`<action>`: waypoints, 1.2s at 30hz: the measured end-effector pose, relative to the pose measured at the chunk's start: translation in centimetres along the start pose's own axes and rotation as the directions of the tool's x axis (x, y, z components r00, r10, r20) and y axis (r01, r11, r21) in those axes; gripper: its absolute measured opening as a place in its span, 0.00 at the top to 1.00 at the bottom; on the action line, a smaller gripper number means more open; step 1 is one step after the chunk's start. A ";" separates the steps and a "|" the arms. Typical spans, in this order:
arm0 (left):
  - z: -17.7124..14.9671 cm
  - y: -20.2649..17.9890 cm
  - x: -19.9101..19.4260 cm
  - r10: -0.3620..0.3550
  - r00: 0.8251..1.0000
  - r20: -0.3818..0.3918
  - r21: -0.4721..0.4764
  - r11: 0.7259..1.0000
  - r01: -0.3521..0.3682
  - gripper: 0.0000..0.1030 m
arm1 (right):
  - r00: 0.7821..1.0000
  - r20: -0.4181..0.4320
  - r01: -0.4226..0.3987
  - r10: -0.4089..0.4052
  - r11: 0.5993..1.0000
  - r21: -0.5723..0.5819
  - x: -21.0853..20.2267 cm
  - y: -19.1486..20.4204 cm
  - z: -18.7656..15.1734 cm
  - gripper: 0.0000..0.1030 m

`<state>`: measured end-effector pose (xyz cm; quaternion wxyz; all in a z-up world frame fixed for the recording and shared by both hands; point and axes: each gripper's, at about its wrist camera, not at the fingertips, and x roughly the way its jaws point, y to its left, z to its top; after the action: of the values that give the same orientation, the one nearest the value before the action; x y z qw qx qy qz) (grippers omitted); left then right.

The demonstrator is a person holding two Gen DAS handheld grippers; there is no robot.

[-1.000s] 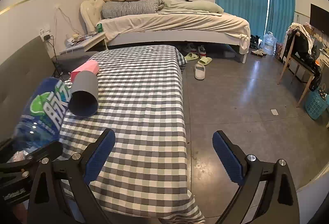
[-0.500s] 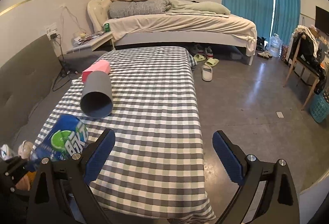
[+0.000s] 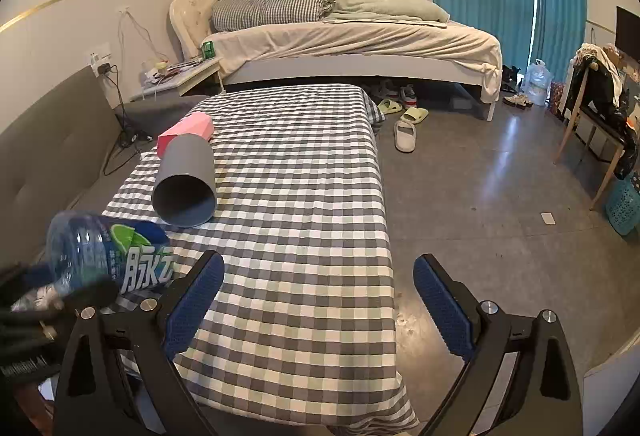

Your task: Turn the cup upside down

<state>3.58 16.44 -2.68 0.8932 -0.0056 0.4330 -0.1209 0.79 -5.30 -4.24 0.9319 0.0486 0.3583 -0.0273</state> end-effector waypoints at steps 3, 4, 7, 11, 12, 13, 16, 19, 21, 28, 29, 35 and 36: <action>0.6 1.1 0.8 -0.004 1.000 -0.015 -0.056 0.998 0.003 0.26 | 1.000 -0.008 0.001 -0.001 1.000 0.003 0.2 0.0 0.0 0.07; 0.8 1.3 1.1 -0.003 1.000 -0.019 -0.069 0.998 0.002 0.26 | 1.000 -0.009 0.002 -0.002 1.000 0.003 0.3 0.0 0.0 0.07; 1.6 2.0 2.0 -0.009 1.000 -0.028 -0.091 0.996 0.007 0.26 | 1.000 -0.009 -0.001 0.001 1.000 0.000 0.3 0.0 0.0 0.07; 2.9 1.6 2.5 -0.009 1.000 -0.016 -0.059 0.998 0.008 0.27 | 1.000 -0.012 0.000 0.000 1.000 -0.009 0.5 0.1 -0.1 0.07; 3.1 1.4 2.5 -0.008 1.000 -0.018 -0.041 0.999 0.008 0.28 | 1.000 -0.015 0.001 -0.001 1.000 -0.012 0.5 0.2 -0.1 0.07; 3.1 1.3 2.6 -0.014 1.000 -0.023 -0.028 1.000 0.013 0.33 | 1.000 -0.017 0.001 -0.001 1.000 -0.014 0.6 0.2 -0.1 0.07; 2.6 1.1 2.7 -0.043 0.998 -0.036 -0.018 0.999 0.042 0.35 | 1.000 -0.023 0.002 -0.002 1.000 -0.017 0.9 0.3 -0.1 0.07; 1.2 1.4 2.0 -0.039 0.999 -0.026 -0.039 0.999 0.038 0.24 | 1.000 -0.022 -0.004 0.003 1.000 -0.004 1.0 0.2 0.1 0.07; 0.0 1.8 1.7 0.013 0.998 -0.057 -0.061 0.998 -0.017 0.17 | 1.000 -0.022 -0.010 0.010 1.000 0.004 0.9 0.2 0.2 0.07; -3.1 0.5 3.5 0.072 0.977 -0.201 0.031 0.997 -0.067 0.14 | 0.999 -0.010 -0.033 0.033 0.999 0.001 0.5 1.0 0.4 0.07; -3.3 0.3 4.2 0.083 0.971 -0.223 0.054 0.996 -0.072 0.14 | 1.000 -0.008 -0.031 0.031 0.999 -0.008 0.5 1.1 0.3 0.07; -2.7 0.3 6.1 0.077 0.973 -0.219 0.077 0.995 -0.061 0.15 | 1.000 0.005 0.003 -0.003 1.000 -0.020 -0.2 0.4 -0.2 0.07; -2.3 0.3 5.8 0.066 0.978 -0.199 0.072 0.996 -0.053 0.15 | 1.000 0.001 0.003 -0.003 1.000 -0.007 -0.2 0.1 -0.2 0.07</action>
<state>5.34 15.71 -8.63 0.8477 0.0491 0.5170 -0.1083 0.51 -5.14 -4.27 0.9323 0.0448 0.3579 -0.0273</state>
